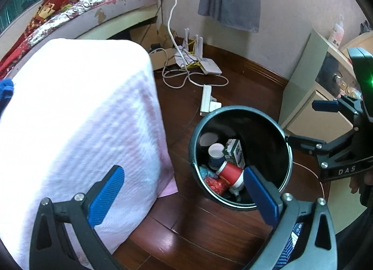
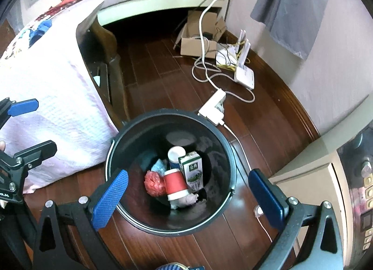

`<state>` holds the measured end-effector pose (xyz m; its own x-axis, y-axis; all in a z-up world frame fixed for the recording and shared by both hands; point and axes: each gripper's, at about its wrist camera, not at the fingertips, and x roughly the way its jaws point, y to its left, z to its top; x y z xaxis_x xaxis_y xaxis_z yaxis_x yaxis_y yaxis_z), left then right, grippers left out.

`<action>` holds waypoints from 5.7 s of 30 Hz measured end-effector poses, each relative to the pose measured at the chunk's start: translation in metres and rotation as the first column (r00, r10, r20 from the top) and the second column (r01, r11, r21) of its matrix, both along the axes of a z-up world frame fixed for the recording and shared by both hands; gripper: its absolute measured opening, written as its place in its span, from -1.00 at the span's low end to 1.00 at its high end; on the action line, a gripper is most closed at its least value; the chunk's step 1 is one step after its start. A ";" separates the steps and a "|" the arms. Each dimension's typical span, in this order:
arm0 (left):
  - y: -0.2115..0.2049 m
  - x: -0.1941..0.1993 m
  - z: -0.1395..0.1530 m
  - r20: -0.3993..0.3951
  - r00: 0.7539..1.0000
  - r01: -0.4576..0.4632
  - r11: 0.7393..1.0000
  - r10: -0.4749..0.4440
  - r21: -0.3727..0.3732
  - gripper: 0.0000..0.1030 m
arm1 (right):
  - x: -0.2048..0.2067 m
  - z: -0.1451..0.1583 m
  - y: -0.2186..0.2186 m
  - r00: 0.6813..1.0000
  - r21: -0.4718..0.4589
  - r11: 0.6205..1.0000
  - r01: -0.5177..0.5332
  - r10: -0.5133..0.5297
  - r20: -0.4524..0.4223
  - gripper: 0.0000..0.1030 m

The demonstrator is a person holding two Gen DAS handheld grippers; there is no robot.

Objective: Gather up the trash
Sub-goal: 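Move both empty grippers back toward the trash on the bed, then grasp the yellow cloth with the left gripper while the right gripper grasps the beige paper bag, then carry the yellow cloth and beige bag over the bin and release both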

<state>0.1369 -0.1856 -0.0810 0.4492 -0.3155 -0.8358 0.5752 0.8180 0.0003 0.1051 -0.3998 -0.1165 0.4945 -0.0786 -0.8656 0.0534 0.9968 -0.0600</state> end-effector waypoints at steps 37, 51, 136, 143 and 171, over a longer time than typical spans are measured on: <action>0.249 0.018 0.057 0.168 0.848 -0.499 0.864 0.503 -0.073 0.99 | 0.086 0.105 0.224 0.878 0.053 0.933 -0.355 0.314 0.361 1.00; 0.384 0.052 0.059 0.177 0.689 -0.694 0.710 0.703 -0.123 0.96 | 0.162 0.118 0.365 0.817 0.061 0.853 -0.519 0.474 0.328 1.00; 0.188 0.022 0.112 0.268 0.908 -0.277 0.941 0.323 -0.195 -0.19 | 0.068 0.177 0.210 0.857 0.114 0.918 -0.381 0.303 0.418 -0.47; 0.155 0.017 0.113 0.276 0.926 -0.215 0.960 0.258 -0.179 -0.19 | 0.049 0.168 0.158 0.881 0.134 0.943 -0.306 0.227 0.415 -0.47; 0.022 0.002 0.077 0.196 0.981 0.024 0.990 0.004 -0.136 -0.19 | -0.009 0.123 0.028 0.942 0.188 0.980 -0.059 -0.007 0.335 -0.47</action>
